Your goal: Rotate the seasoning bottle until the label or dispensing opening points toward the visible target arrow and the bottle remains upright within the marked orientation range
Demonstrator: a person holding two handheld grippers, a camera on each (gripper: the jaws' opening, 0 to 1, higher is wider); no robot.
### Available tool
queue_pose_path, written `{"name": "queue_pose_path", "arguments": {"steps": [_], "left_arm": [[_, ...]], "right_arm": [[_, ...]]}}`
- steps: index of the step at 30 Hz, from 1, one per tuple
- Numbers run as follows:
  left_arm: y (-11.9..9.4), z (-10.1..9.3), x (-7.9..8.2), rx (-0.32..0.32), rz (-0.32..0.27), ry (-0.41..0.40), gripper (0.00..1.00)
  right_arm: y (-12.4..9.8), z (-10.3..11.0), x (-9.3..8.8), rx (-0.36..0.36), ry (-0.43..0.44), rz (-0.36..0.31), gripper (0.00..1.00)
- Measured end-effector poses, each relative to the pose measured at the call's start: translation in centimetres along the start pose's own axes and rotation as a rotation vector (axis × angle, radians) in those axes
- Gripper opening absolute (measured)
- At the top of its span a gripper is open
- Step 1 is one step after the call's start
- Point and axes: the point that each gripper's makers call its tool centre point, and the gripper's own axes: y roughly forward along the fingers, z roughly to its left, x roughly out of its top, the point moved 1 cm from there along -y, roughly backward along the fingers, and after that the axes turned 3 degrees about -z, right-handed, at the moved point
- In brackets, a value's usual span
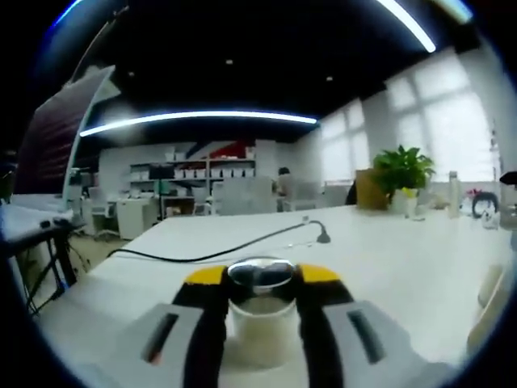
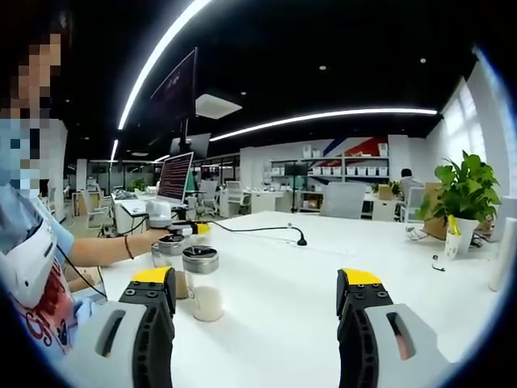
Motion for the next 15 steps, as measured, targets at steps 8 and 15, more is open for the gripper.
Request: {"name": "queue_pose_path", "arguments": {"steps": [8,15], "left_arm": [[-1.2,0.1,0.6,-0.013,0.000,0.010,0.33],[-2.7,0.2,1.5,-0.023,0.000,0.009,0.33]], "right_arm": [[0.0,0.1,0.0,0.002,-0.003,-0.001,0.84],[0.1,0.1,-0.1,0.004,0.002,0.003,0.84]]}}
